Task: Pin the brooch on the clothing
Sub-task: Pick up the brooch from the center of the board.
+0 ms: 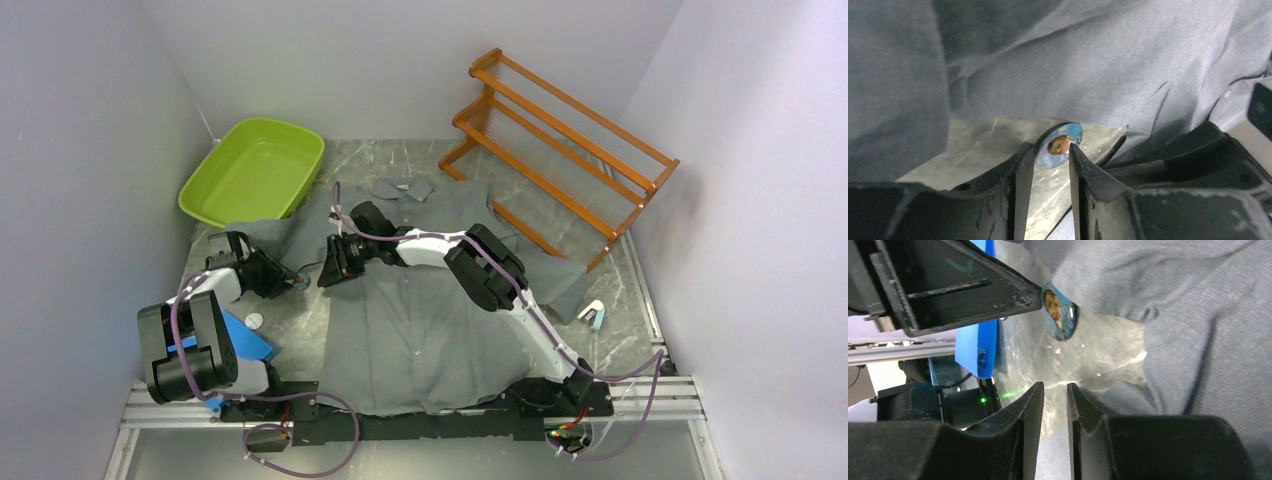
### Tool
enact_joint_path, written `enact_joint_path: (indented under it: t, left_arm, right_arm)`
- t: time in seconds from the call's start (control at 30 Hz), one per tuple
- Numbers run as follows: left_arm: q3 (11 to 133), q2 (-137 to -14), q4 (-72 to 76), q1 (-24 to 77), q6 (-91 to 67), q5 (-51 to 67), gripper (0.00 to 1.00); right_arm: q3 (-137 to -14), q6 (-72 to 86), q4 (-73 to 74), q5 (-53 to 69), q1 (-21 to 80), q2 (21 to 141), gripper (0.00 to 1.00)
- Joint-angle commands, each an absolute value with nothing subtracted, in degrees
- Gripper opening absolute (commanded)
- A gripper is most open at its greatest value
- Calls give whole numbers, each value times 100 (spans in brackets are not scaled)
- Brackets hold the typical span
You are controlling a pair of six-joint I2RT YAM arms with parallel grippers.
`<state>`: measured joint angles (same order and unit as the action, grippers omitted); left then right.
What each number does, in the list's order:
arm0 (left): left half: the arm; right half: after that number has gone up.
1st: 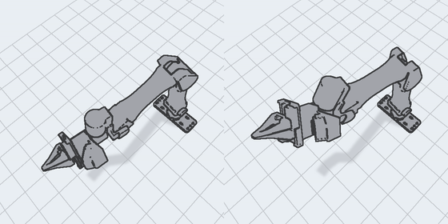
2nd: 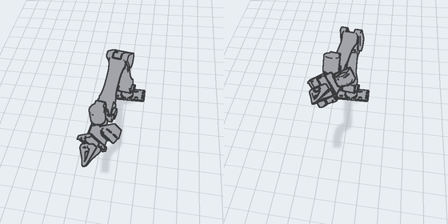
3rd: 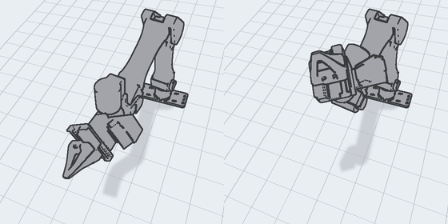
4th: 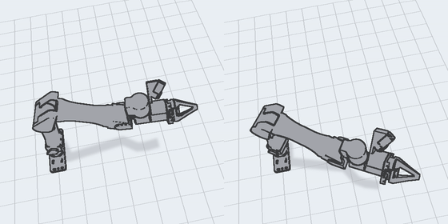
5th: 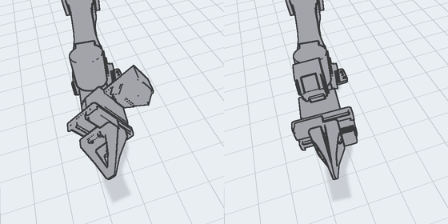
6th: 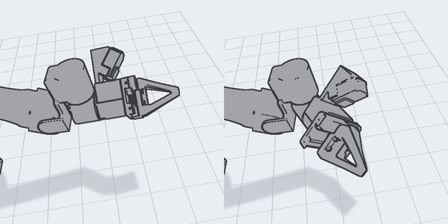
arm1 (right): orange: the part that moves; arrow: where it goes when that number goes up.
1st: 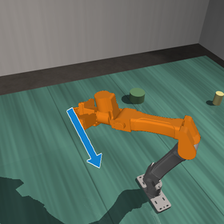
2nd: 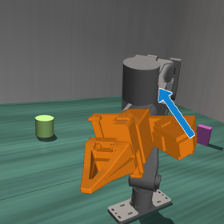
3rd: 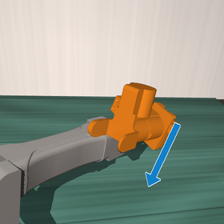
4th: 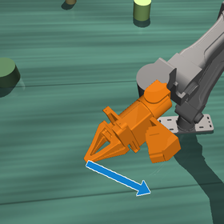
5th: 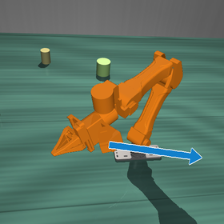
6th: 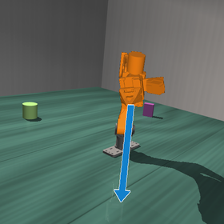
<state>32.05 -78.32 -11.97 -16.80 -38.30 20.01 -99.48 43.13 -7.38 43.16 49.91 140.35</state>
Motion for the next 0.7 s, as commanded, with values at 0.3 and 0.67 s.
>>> enact_joint_path:
  t: [0.3,0.67]
  left_arm:
    - [3044,-8065,-377,-1712,-3623,2750,34]
    - [3320,-8083,-601,-1705,-3547,2185,34]
  right_arm:
    - [-10054,4452,-1046,4053,4994,14165,25]
    - [-10592,4135,-647,3350,4986,14347,43]
